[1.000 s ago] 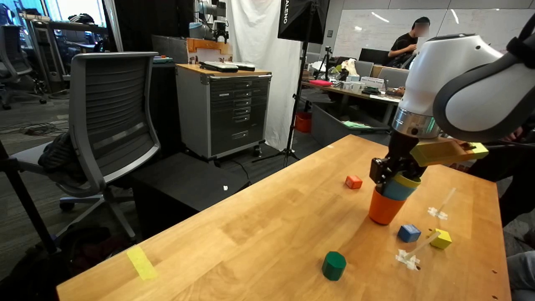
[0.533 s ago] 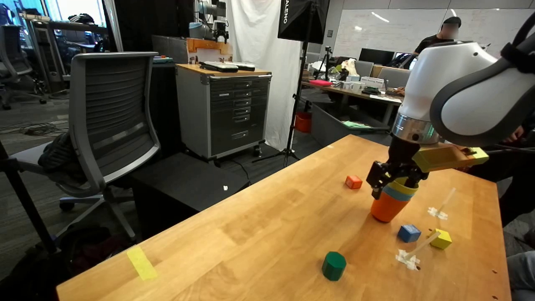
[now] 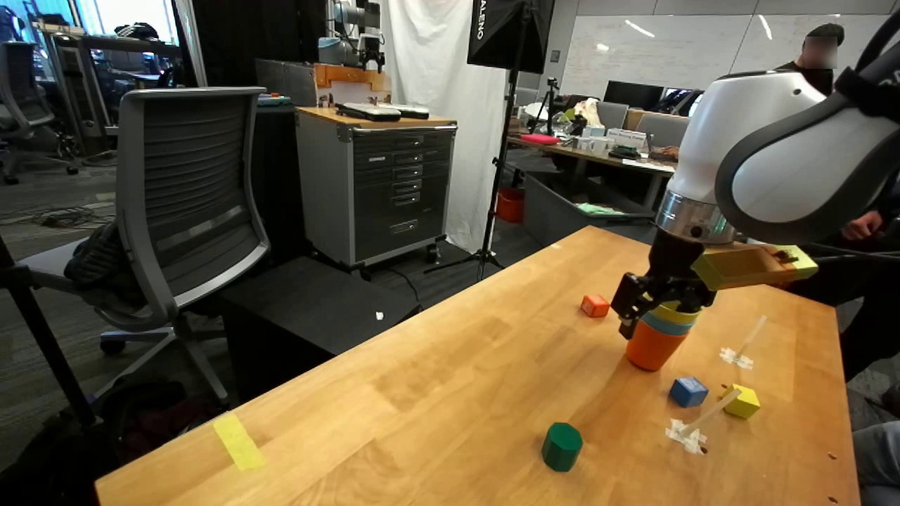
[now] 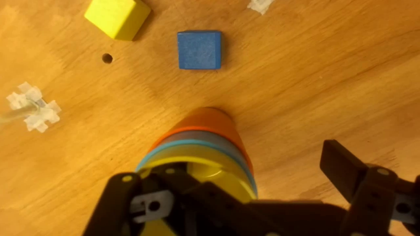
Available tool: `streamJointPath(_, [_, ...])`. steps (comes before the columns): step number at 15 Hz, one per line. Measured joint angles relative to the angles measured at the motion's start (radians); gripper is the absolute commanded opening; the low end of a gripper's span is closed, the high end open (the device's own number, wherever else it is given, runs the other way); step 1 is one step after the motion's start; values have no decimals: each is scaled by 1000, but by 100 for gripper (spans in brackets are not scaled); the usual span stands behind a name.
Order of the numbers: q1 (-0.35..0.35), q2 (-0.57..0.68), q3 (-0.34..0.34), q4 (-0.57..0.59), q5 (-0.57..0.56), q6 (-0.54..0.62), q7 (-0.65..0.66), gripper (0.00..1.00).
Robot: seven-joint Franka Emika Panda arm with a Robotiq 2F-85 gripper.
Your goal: Stack the cups
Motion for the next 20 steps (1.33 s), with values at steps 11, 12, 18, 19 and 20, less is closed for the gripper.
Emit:
streamJointPath(11, [-23, -79, 9, -2, 44, 4, -25, 100])
streamJointPath(12, [-28, -87, 8, -3, 44, 4, -25, 100])
streamJointPath(18, [-67, -180, 8, -63, 52, 3, -66, 100])
streamJointPath(19, [-74, -205, 8, -84, 55, 2, -93, 100])
streamJointPath(20, [-79, -230, 8, -106, 56, -2, -123, 100])
